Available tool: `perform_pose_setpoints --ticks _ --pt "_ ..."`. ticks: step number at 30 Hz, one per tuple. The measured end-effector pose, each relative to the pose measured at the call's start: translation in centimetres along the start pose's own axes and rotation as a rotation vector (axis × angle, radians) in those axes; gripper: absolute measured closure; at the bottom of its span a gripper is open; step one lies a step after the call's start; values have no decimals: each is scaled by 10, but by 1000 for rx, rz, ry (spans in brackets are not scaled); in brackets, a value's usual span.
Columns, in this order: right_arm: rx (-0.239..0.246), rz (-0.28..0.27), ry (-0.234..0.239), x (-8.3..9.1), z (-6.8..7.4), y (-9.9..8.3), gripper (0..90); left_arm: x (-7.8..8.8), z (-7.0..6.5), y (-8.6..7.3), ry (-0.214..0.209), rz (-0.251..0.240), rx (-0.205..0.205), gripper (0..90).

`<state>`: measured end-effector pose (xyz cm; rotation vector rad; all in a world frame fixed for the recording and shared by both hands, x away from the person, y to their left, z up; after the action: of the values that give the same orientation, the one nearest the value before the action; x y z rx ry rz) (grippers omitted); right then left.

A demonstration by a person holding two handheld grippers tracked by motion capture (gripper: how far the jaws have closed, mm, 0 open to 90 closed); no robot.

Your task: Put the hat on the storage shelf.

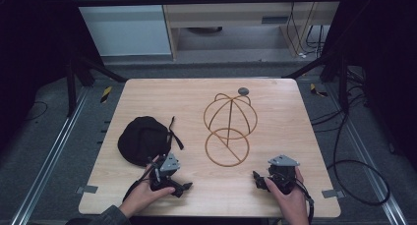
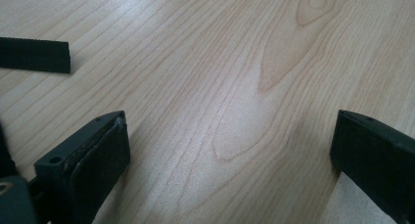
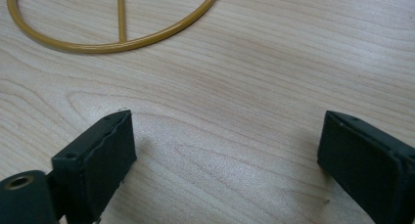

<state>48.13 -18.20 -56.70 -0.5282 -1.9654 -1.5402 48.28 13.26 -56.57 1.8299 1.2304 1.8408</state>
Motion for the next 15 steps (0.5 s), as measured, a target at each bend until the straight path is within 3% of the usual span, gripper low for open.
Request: perform_pose_setpoints --ticks 4,9,15 --pt "-2 1 -2 -1 0 0 51 3 -1 1 -8 3 -17 48" --pt "0 5 -2 -1 0 0 40 21 -6 11 -16 -67 -30 52" --pt "-3 9 -4 -1 1 0 31 42 -3 9 -2 -106 -5 67"
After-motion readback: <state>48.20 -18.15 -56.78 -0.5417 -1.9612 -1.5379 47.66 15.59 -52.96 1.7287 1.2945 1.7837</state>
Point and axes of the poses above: each handheld gripper's, and its own axes: x roughly backward along the jaws, y roughly out of its top, z roughly to its left, the point moved 8 cm from there along -x, roughly forward along the jaws, and after that the axes turned 14 degrees about -y, right-handed, at the moved point
